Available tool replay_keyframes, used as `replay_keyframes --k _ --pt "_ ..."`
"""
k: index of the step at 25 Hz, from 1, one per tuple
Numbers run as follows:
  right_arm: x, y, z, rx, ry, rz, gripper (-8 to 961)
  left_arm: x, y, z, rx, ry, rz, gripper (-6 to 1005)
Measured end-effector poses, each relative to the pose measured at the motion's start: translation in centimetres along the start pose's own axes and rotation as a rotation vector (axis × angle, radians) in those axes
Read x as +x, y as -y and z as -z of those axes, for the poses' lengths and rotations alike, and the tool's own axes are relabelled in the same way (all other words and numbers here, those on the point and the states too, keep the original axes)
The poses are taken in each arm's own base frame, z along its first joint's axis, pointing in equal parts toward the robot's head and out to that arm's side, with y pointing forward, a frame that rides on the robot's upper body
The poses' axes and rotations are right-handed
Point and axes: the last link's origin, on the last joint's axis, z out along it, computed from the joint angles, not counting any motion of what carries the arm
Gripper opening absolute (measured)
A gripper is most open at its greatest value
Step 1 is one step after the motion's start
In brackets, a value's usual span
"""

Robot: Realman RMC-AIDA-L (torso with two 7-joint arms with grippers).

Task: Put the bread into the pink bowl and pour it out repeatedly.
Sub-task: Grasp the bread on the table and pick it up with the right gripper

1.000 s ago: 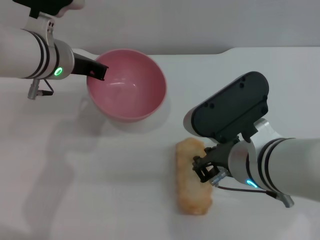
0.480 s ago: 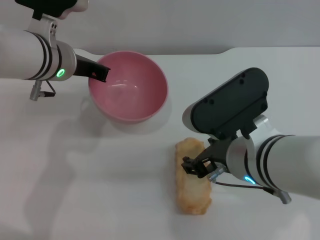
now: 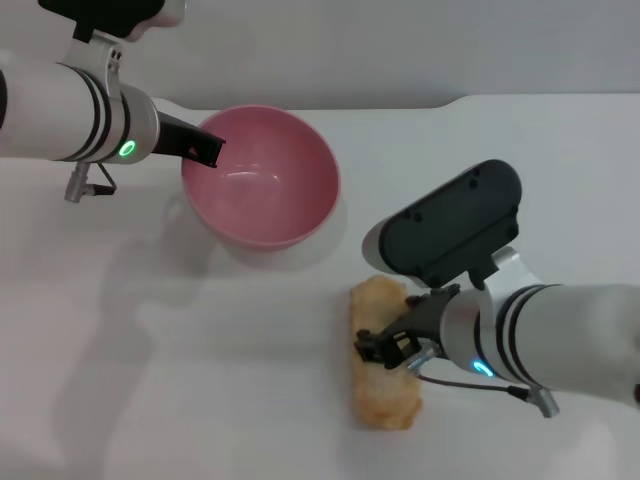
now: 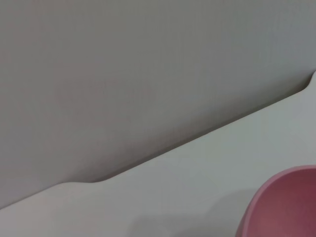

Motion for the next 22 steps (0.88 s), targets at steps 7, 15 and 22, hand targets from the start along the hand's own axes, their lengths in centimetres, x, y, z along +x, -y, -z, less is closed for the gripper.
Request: replay_keyframes --k 7,15,22 --pt "0.5 0.3 -1.8 -0.027 -0.036 -0.026 682 0.1 0.0 0.0 0.001 0.0 -0.002 41" --pt "0.3 0.2 -0.9 0.015 -0.046 0.055 655 0.1 0.0 0.0 0.001 -0.002 -0.002 41" --pt "0.1 0.3 -0.5 0.025 -0.046 0.068 550 0.2 0.0 0.1 0.001 -0.006 -0.003 41"
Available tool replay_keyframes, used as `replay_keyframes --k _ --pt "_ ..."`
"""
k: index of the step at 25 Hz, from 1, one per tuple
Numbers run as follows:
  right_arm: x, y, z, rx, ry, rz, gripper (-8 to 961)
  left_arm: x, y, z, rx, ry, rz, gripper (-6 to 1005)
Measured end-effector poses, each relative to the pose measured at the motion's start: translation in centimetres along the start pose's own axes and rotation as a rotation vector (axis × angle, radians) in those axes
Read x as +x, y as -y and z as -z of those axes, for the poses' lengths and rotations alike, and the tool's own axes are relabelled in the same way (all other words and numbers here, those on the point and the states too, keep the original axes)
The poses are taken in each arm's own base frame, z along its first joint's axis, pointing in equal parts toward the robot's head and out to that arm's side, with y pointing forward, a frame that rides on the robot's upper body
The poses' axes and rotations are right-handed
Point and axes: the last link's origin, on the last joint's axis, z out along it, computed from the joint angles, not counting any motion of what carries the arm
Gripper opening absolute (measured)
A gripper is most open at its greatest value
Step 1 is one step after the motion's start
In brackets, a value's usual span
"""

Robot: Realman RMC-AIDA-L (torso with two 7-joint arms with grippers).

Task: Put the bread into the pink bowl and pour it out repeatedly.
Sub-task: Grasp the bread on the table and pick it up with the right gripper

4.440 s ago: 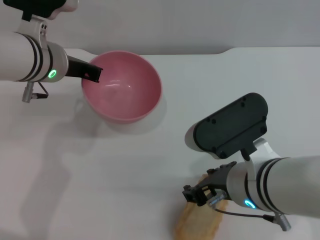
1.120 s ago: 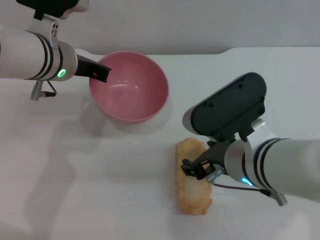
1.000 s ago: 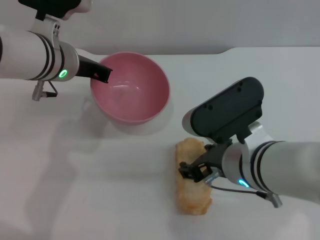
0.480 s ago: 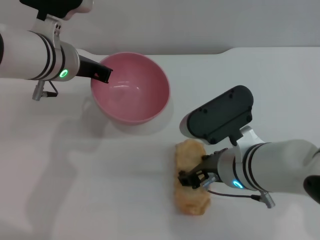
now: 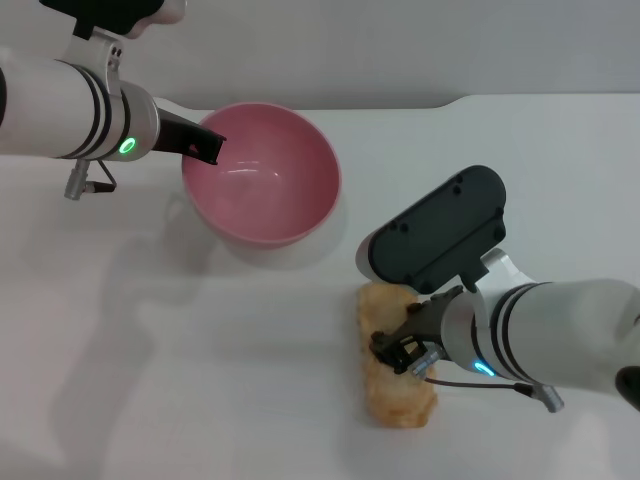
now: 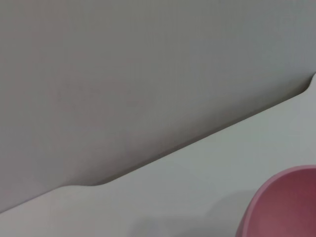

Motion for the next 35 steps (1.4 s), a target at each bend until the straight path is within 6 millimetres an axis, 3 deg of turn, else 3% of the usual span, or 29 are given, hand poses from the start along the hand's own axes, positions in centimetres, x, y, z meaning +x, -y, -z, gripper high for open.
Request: replay_keyframes --k 24,35 --pt "-1.3 -0.1 2.0 0.013 0.058 0.012 362 -0.1 0.0 -0.1 0.0 0.005 0.0 41" --pt "-1.4 -0.2 2.3 -0.014 0.052 -0.011 3 -0.2 0.1 -0.2 0.003 0.005 0.0 41"
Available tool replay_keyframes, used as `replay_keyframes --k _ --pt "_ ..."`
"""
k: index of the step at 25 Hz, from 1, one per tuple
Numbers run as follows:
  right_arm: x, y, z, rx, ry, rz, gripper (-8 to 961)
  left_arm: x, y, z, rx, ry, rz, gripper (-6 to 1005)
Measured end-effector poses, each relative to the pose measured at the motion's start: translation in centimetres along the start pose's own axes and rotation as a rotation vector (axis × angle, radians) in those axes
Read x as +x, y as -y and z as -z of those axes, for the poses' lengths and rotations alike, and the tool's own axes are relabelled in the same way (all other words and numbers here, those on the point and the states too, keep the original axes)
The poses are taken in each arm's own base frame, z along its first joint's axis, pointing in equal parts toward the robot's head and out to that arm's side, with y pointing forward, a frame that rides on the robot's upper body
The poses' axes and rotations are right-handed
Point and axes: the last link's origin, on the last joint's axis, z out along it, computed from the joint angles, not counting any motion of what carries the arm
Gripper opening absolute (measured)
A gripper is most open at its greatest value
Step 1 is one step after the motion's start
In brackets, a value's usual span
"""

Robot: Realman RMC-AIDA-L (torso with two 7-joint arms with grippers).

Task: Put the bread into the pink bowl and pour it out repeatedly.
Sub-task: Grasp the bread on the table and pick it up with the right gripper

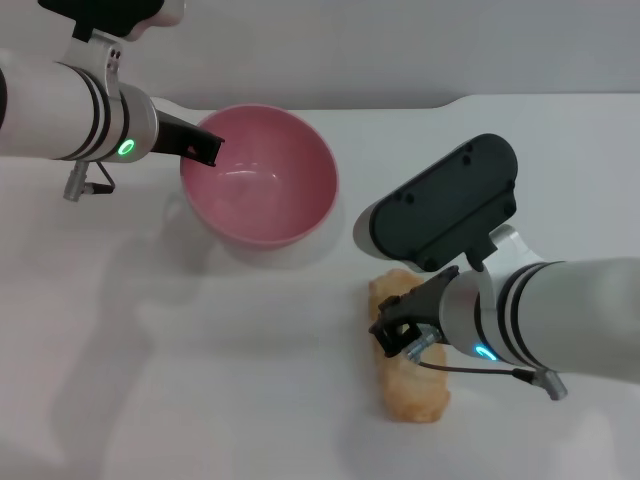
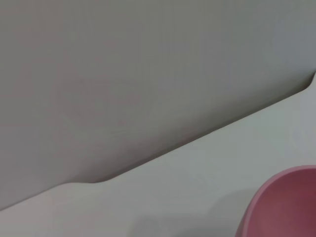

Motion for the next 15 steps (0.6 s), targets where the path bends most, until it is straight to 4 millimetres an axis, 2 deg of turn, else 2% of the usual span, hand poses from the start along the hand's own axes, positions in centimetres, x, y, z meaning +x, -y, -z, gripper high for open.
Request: replay_keyframes --k 6,15 --pt "-0.11 -0.01 0.25 -0.011 0.002 -0.008 26 0.09 -0.01 -0.13 0.0 -0.002 -0.002 41" --pt "-0.2 0.4 0.33 0.005 0.001 -0.003 327 0.02 0.0 -0.19 0.001 0.0 -0.002 41"
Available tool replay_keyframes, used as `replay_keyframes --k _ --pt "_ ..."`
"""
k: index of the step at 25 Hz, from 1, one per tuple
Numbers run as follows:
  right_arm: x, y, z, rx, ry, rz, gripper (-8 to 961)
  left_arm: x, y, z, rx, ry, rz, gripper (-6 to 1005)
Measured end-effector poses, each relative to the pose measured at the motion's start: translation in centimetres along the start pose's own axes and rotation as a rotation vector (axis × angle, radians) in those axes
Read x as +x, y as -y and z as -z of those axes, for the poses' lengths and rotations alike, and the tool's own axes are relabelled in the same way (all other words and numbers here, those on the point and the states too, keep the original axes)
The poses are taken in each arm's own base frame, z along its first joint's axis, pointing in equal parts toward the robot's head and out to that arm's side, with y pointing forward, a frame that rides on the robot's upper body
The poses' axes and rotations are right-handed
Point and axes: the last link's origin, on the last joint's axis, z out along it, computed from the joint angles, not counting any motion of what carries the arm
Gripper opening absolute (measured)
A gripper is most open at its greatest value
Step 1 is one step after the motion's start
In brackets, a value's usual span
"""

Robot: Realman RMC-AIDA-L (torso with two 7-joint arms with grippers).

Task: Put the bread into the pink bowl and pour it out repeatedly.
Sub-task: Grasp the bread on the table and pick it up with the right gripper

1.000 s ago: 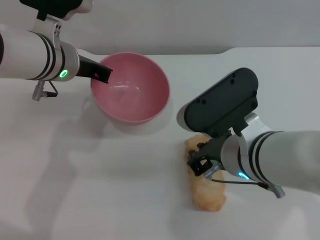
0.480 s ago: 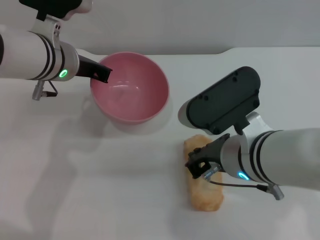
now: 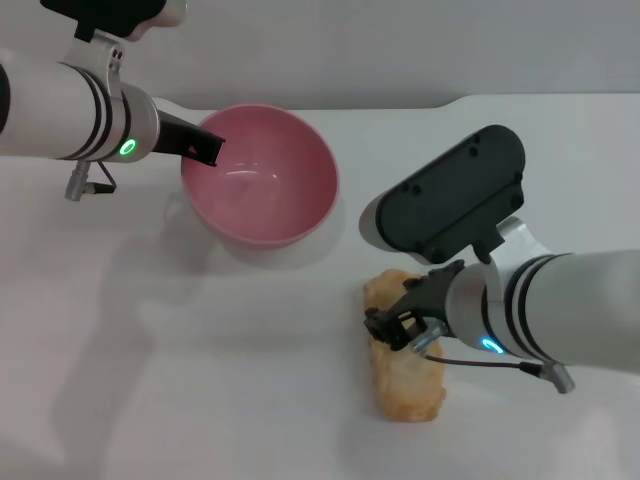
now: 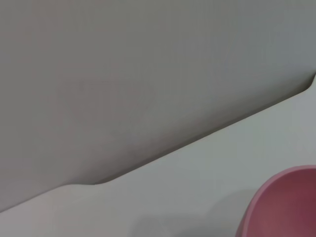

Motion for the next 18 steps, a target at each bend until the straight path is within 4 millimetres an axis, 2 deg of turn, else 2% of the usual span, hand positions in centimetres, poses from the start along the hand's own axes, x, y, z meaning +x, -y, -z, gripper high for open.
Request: replay_keyframes --k 4,9,18 --pt "0.3 0.9 -0.2 0.053 -0.008 -0.028 445 -0.1 0.0 -0.2 0.0 0.006 0.0 41" --pt "0.7 1.5 -0.6 0.087 -0.024 -0.04 655 0.2 -0.1 -0.2 -0.002 0.002 -0.004 41" --pt "0.5 1.2 -1.0 0.074 -0.008 -0.038 699 0.4 -0.3 -0.3 -0.004 0.003 -0.009 41"
